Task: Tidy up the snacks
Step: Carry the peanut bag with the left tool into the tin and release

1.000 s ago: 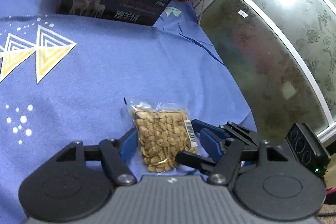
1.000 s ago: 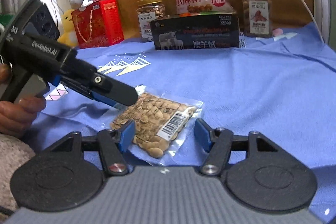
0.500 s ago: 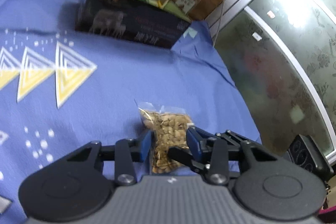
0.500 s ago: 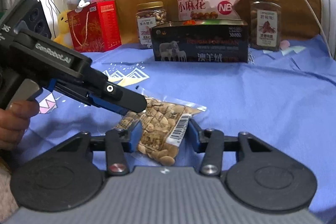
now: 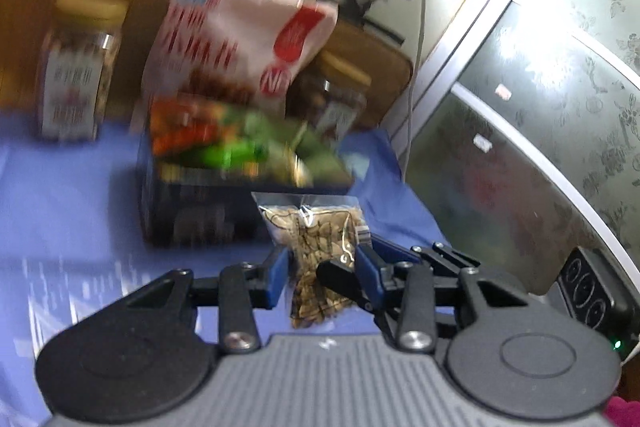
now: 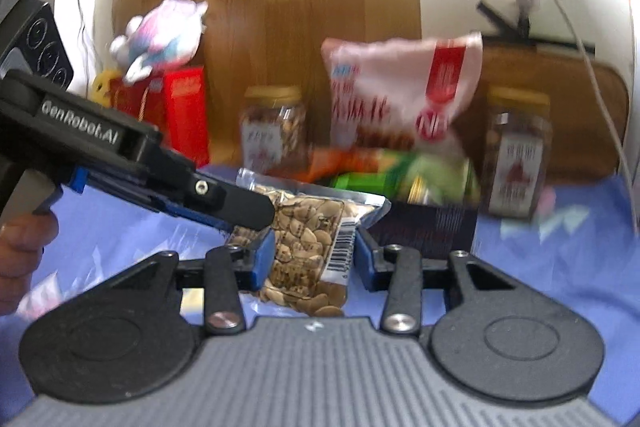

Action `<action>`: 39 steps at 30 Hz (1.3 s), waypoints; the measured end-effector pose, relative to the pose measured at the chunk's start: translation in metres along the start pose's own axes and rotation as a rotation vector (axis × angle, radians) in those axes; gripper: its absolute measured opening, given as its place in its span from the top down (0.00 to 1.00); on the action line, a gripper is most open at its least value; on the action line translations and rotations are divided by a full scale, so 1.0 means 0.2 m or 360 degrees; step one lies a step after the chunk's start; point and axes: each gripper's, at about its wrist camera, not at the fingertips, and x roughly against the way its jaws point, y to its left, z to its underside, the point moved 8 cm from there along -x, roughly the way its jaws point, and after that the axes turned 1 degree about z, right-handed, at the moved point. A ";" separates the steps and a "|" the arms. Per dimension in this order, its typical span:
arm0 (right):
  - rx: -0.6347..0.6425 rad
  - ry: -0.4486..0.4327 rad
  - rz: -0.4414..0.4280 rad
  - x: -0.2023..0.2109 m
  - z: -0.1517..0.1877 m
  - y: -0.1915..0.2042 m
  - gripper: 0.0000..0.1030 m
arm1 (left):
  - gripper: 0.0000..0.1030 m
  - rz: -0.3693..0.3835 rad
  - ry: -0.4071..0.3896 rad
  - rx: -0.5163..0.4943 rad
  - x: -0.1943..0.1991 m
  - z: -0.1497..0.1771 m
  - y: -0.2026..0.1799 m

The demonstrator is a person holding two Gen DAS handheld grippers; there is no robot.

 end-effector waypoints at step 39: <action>-0.0072 -0.0152 0.0177 -0.27 -0.11 -0.28 0.28 | 0.50 -0.0516 -0.0095 -0.0222 -0.25 -0.28 0.18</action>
